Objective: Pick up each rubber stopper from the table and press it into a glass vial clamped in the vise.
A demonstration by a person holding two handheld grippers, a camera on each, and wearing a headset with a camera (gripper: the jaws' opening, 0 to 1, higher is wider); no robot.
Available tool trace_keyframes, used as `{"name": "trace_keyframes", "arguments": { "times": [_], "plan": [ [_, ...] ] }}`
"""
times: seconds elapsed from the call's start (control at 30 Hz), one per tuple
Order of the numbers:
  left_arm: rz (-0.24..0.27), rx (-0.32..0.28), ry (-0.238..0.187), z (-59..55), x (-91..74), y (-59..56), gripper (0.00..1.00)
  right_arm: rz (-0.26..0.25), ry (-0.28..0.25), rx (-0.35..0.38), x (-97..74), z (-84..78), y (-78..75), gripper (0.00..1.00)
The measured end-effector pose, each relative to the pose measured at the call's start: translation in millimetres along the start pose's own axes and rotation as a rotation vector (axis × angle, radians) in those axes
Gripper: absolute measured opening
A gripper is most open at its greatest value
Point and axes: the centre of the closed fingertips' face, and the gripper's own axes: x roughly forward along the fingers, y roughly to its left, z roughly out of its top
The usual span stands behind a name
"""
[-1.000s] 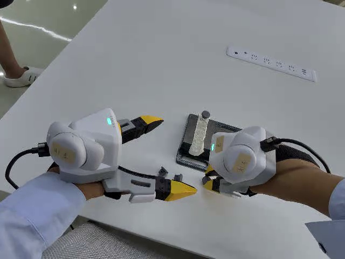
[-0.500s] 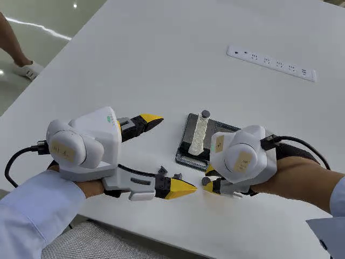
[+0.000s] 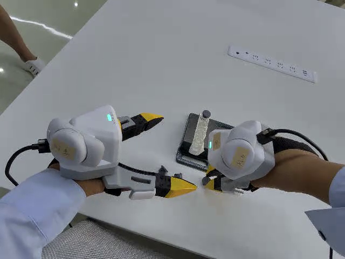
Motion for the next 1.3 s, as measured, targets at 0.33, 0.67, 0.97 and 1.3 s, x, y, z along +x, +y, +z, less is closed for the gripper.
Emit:
{"name": "trace_keyframes", "arguments": {
  "times": [0.33,0.67,0.97,1.3],
  "plan": [
    [-0.006,0.0,0.008,-1.9,0.6,-1.6,0.86,0.001,0.012,-0.016,0.3,-0.5,0.5,0.08],
    [-0.008,0.001,0.013,-3.5,0.6,-2.1,0.86,0.008,0.016,-0.015,0.3,-0.3,0.3,0.07],
    [-0.013,0.006,0.015,-3.9,1.5,-1.4,0.86,-0.009,-0.005,0.031,-15.0,4.8,-8.2,0.07],
    [-0.011,0.009,0.013,-1.7,1.3,1.2,0.86,-0.02,-0.027,0.09,-43.5,10.4,-24.2,0.07]
  ]
}}
